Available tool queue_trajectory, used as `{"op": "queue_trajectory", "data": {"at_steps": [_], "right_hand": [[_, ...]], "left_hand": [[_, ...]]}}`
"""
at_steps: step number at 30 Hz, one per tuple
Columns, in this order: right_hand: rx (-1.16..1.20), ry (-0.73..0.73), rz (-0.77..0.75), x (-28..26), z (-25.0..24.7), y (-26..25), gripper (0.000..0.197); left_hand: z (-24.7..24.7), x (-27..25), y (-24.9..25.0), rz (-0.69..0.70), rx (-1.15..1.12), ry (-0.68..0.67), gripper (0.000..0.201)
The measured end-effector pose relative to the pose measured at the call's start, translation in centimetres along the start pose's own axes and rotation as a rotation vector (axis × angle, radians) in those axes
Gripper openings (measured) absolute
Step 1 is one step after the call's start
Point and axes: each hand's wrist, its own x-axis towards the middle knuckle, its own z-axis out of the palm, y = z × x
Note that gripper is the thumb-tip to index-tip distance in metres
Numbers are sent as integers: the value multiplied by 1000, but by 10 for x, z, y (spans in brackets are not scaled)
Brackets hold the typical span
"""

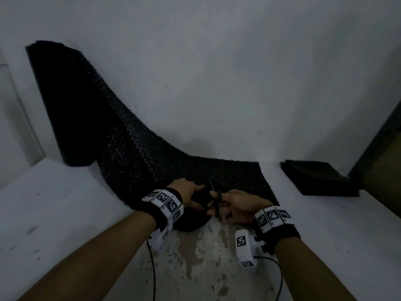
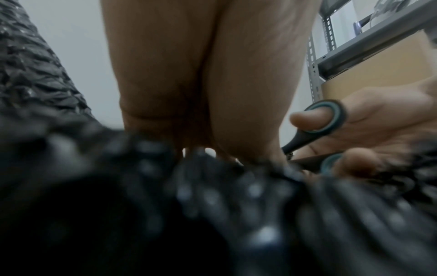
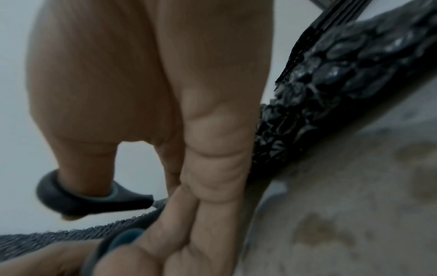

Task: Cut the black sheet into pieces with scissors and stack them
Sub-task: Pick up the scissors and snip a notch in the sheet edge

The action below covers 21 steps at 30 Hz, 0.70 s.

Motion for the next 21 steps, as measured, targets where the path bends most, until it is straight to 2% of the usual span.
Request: {"op": "queue_trajectory", "data": {"at_steps": [5,9,15,17,21], "right_hand": [[62,9,-33,9,2,0,67],[77,9,-30,11,5,-3,62],[80,15,-51,17,2,-3,80],[87,20,-52,19,1,-3,76],[85,16,-66,17,3,-3,51]], "left_hand": [[0,2,-1,5,33,2,82],[1,2,-2,7,23,17,81],[-1,2,0,22,33,17,79],[-1,2,1,19,32,15,79],[-1,3,0,11,15,16,86]]}}
